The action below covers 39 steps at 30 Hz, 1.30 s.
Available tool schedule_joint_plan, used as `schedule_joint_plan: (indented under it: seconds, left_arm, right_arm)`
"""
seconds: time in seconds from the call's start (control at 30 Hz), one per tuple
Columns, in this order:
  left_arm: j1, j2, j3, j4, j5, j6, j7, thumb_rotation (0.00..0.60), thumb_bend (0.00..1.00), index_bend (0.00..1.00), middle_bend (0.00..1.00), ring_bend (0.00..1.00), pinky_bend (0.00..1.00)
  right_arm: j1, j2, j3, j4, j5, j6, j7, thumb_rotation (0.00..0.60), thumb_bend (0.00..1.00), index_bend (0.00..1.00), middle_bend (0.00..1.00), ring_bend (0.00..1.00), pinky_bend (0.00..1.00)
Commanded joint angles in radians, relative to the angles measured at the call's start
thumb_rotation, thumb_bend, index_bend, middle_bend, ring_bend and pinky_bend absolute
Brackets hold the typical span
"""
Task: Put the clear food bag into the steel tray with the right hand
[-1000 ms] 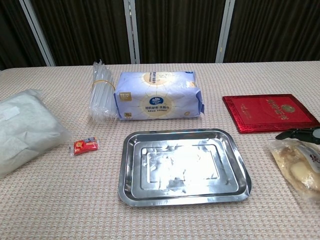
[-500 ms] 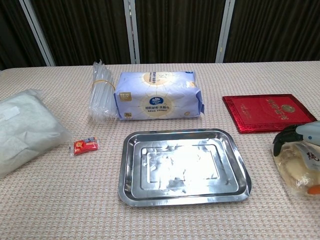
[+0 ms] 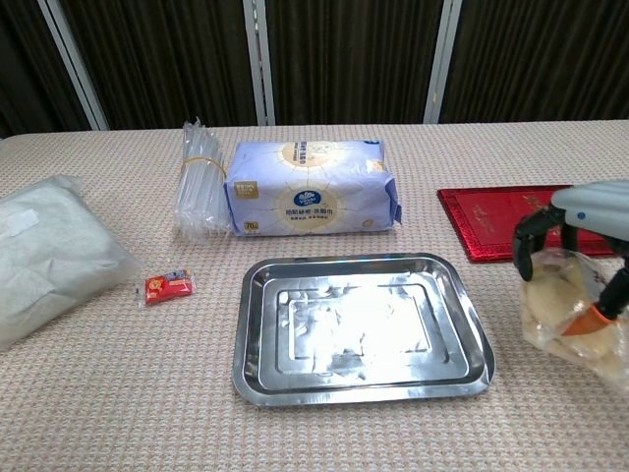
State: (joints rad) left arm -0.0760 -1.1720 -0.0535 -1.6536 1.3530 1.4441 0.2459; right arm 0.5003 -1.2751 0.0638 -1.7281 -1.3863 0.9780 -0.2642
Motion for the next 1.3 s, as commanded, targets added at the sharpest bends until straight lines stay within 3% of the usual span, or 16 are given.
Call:
schedule_joint_plan:
  seconds: [0.03, 0.3, 0.43, 0.57, 0.63, 0.7, 0.73, 0.83, 1.07, 1.3]
  left_arm:
    - [0.001, -0.001, 0.002, 0.0, 0.001, 0.0, -0.001, 0.6, 0.01, 0.03, 0.0, 0.0, 0.0]
    - [0.009, 0.004, 0.003, 0.002, -0.002, 0.01, -0.004, 0.6, 0.01, 0.03, 0.0, 0.0, 0.0]
    - [0.013, 0.006, 0.006, 0.008, -0.01, 0.004, -0.018, 0.6, 0.01, 0.03, 0.0, 0.0, 0.0]
    - [0.015, 0.004, 0.006, 0.017, -0.018, -0.003, -0.029, 0.6, 0.01, 0.03, 0.0, 0.0, 0.0]
    - [0.013, 0.004, 0.007, 0.02, -0.017, -0.009, -0.037, 0.6, 0.01, 0.03, 0.0, 0.0, 0.0]
    - [0.013, 0.005, 0.008, 0.022, -0.017, -0.012, -0.042, 0.6, 0.01, 0.03, 0.0, 0.0, 0.0]
    - [0.013, 0.005, 0.008, 0.023, -0.017, -0.013, -0.044, 0.6, 0.01, 0.03, 0.0, 0.0, 0.0]
    - [0.014, 0.006, 0.008, 0.027, -0.019, -0.014, -0.048, 0.6, 0.01, 0.03, 0.0, 0.0, 0.0]
    - [0.014, 0.002, 0.004, 0.041, -0.021, -0.012, -0.059, 0.6, 0.01, 0.02, 0.0, 0.0, 0.0]
    - [0.014, -0.002, -0.001, 0.037, -0.009, 0.002, -0.062, 0.6, 0.01, 0.02, 0.0, 0.0, 0.0]
  right_arm:
    - [0.037, 0.022, 0.029, -0.062, -0.035, -0.004, 0.026, 0.6, 0.05, 0.48, 0.36, 0.32, 0.44]
    - [0.141, -0.037, 0.08, -0.107, -0.019, -0.098, 0.012, 0.6, 0.05, 0.47, 0.36, 0.32, 0.44]
    - [0.184, -0.099, 0.116, -0.071, 0.042, -0.117, 0.0, 0.6, 0.05, 0.44, 0.33, 0.31, 0.44]
    - [0.229, -0.178, 0.128, -0.009, 0.093, -0.12, -0.091, 0.6, 0.05, 0.39, 0.29, 0.28, 0.42]
    - [0.245, -0.212, 0.132, 0.02, 0.128, -0.122, -0.128, 0.6, 0.05, 0.31, 0.23, 0.21, 0.35]
    - [0.255, -0.222, 0.129, 0.029, 0.156, -0.128, -0.162, 0.6, 0.05, 0.1, 0.09, 0.06, 0.17]
    - [0.26, -0.223, 0.127, 0.03, 0.171, -0.132, -0.181, 0.6, 0.05, 0.05, 0.05, 0.03, 0.11]
    - [0.274, -0.218, 0.122, 0.02, 0.218, -0.134, -0.237, 0.6, 0.04, 0.0, 0.0, 0.0, 0.0]
    - [0.205, -0.111, 0.091, -0.079, 0.195, 0.006, -0.271, 0.6, 0.04, 0.0, 0.0, 0.0, 0.0]
    - [0.036, 0.026, 0.023, -0.115, 0.094, 0.221, -0.168, 0.6, 0.05, 0.08, 0.02, 0.0, 0.0]
